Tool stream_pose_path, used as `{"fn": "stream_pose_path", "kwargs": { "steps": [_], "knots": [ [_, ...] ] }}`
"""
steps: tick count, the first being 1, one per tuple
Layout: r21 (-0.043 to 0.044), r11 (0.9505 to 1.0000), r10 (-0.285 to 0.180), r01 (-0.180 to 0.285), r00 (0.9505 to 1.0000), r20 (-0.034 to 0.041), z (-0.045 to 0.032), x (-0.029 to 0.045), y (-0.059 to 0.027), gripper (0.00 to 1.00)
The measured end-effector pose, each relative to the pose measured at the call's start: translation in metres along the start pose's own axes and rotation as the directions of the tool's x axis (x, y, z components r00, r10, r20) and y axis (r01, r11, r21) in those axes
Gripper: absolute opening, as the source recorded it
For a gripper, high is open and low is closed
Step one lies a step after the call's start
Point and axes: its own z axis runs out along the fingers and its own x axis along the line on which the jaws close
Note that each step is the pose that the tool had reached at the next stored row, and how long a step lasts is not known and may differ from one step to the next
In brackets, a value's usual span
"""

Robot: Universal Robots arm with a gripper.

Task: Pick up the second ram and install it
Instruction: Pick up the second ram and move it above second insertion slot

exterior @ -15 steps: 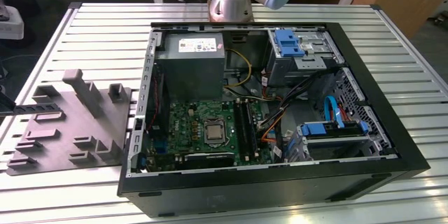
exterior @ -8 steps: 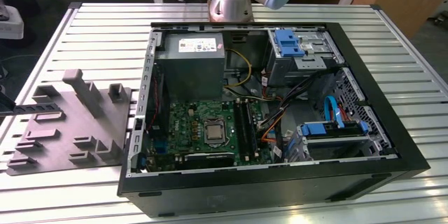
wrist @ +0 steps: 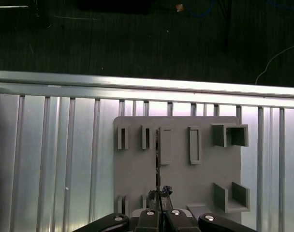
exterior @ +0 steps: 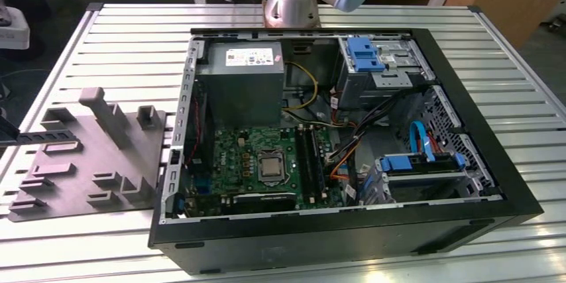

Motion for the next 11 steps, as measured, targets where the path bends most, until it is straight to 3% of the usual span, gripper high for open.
{"fn": "stream_pose_path", "kwargs": {
  "steps": [11],
  "knots": [
    [0.0002, 1.0000, 0.000, 0.000, 1.0000, 0.0005, -0.0146, -0.0011, 0.0006, 0.11]
  ]
}}
